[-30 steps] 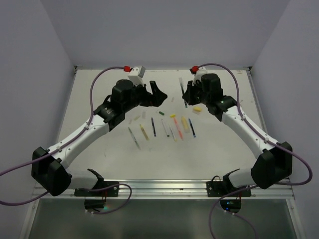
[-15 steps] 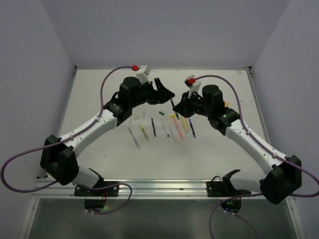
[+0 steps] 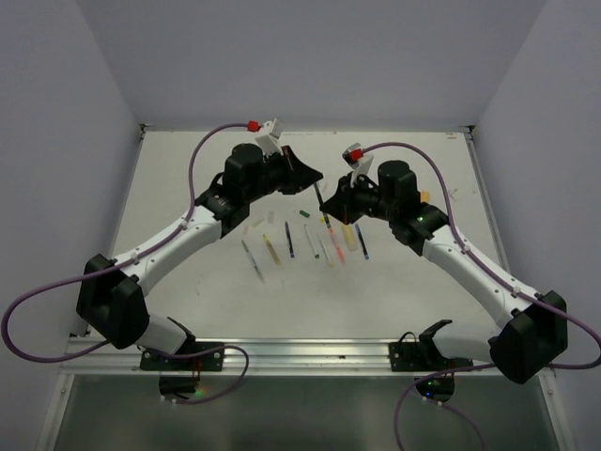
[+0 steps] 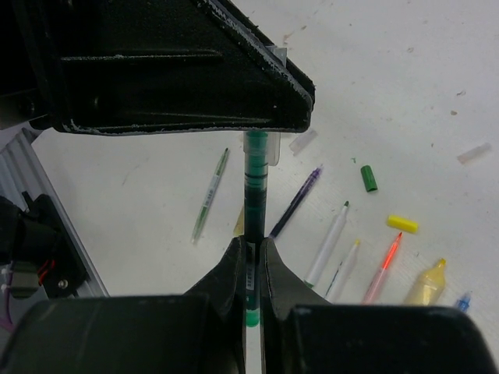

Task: Open the pen caps

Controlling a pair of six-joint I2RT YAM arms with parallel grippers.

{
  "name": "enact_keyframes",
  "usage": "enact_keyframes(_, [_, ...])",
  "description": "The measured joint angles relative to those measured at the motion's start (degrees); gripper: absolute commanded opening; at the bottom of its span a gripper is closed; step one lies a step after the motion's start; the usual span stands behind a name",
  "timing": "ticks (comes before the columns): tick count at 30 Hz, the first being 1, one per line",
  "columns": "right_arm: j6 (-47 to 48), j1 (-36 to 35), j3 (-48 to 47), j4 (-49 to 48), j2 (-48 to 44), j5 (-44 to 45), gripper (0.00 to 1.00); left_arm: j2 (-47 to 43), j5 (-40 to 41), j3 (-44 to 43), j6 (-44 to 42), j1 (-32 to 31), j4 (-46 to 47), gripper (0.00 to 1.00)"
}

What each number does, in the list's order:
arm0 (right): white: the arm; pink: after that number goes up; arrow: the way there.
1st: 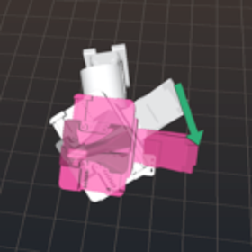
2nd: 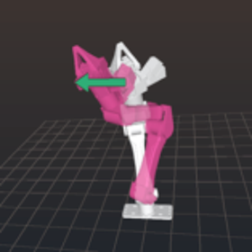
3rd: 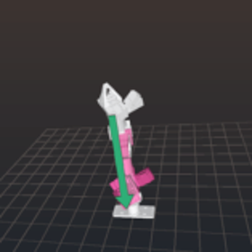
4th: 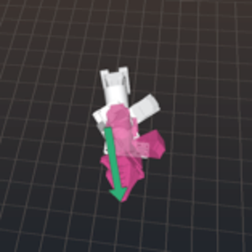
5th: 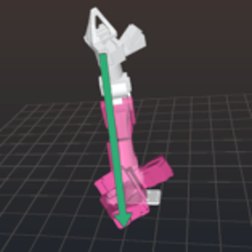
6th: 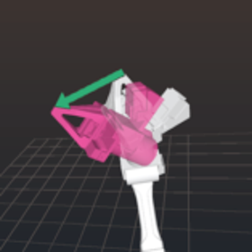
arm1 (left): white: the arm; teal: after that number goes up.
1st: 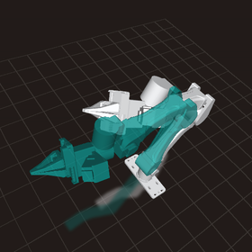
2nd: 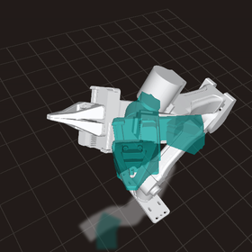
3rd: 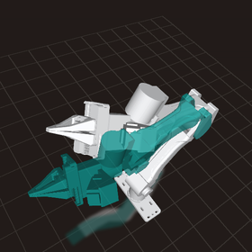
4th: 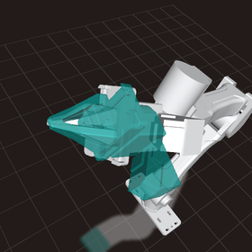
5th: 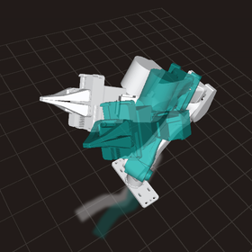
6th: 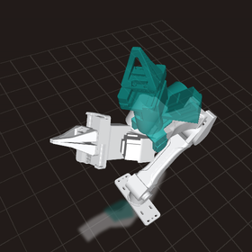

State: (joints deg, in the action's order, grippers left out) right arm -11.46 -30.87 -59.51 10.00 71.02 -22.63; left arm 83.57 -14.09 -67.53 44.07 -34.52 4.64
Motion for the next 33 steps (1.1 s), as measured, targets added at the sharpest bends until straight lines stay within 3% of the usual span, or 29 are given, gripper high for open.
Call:
enact_keyframes(9, [0.1, -0.2, 1.0, -3.6, 0.9, -0.6, 0.02, -0.7, 3.9, 0.2, 0.2, -0.2, -0.4, 0.0])
enact_keyframes(10, [0.0, -0.2, 1.3, -4.3, 0.9, -1.0, 0.14, -1.0, 4.2, 0.4, 0.1, -0.2, -0.5, 0.0])
enact_keyframes(14, [-1.4, -0.2, 2.3, -5.8, 0.9, -2.0, 0.44, -1.3, 4.5, 0.4, 0.1, -0.2, -0.1, 0.0])
enact_keyframes(17, [-1.9, -0.3, 2.7, -5.6, 1.0, -2.5, 0.49, -1.3, 4.5, 0.4, 0.1, 0.0, 0.7, 0.0])
enact_keyframes(26, [-2.0, -0.4, 2.1, -5.8, 3.7, -2.5, 0.47, -2.0, 3.9, 0.9, 0.2, 0.0, 0.6, 0.0])
enact_keyframes(30, [-2.0, -0.4, 1.6, -6.1, 5.5, -2.5, 0.38, -2.9, 3.4, 1.7, 0.4, 0.0, 1.0, 0.0])
enact_keyframes(33, [-2.1, -0.5, 1.2, -6.3, 5.7, -3.1, 0.2, -3.0, 3.5, 2.0, 0.4, 0.0, 1.5, 0.0])
